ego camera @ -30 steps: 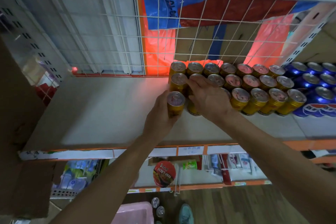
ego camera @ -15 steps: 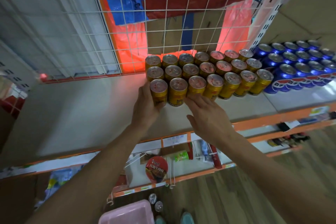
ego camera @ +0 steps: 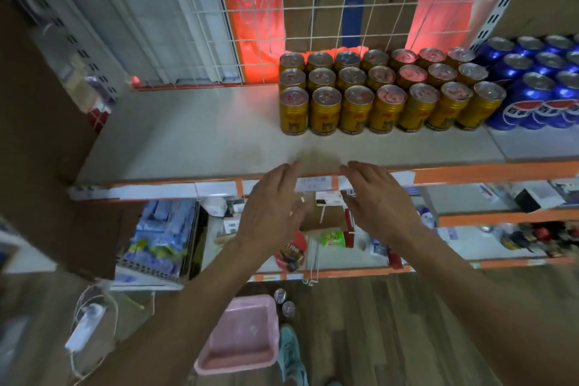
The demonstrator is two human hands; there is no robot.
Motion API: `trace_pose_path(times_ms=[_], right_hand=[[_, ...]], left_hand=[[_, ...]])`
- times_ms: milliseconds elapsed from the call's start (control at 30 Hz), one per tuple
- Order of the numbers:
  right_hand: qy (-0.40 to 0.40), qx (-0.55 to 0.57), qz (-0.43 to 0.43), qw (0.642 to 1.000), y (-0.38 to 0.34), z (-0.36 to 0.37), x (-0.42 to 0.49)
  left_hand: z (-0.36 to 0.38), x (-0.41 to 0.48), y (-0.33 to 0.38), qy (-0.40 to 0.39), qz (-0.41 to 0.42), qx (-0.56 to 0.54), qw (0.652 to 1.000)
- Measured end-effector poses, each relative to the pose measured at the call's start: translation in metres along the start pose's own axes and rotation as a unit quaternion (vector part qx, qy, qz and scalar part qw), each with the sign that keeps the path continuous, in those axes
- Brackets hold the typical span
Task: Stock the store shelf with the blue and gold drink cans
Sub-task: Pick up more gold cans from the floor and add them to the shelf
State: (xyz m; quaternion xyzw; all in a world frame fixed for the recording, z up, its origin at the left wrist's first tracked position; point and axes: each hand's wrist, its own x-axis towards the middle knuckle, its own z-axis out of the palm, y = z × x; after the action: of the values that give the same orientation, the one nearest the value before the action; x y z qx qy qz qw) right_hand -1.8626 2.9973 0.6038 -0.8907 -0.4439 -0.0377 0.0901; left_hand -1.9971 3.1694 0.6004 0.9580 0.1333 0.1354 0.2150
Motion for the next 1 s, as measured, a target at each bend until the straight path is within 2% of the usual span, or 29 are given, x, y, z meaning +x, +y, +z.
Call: trace_pose_path(times_ms=[167,300,500,600,767,900,1000], right_hand=[[-0.030,0.050,-0.027,0.998,-0.005,0.029,-0.065],[-0.088,0.098,-0.030,0.991,-0.015,0.060,-0.117],[-0.177,0.122,-0.001,0.977,-0.016,0.116,-0.181],[-0.199,0.136,0.009,0.971,-0.016,0.156,-0.202],[-0.255,0.131,0.037,0.957,-0.027,0.261,-0.227],[-0.319,0.123,0.083,0.936,-0.039,0.374,-0.239],[-0.346,0.115,0.094,0.926,-0.044,0.469,-0.246]], left_hand=[[0.034,-0.082,0.032,-0.021,-0.026,-0.013,0.999],[0.064,-0.136,0.039,-0.086,-0.070,0.010,0.994],[0.116,-0.205,0.022,-0.146,-0.112,0.011,0.983],[0.152,-0.226,0.005,-0.160,-0.104,0.030,0.981],[0.223,-0.253,-0.044,-0.169,-0.085,0.096,0.977],[0.318,-0.289,-0.117,-0.198,-0.120,0.059,0.971],[0.399,-0.311,-0.179,-0.218,-0.115,0.057,0.968]])
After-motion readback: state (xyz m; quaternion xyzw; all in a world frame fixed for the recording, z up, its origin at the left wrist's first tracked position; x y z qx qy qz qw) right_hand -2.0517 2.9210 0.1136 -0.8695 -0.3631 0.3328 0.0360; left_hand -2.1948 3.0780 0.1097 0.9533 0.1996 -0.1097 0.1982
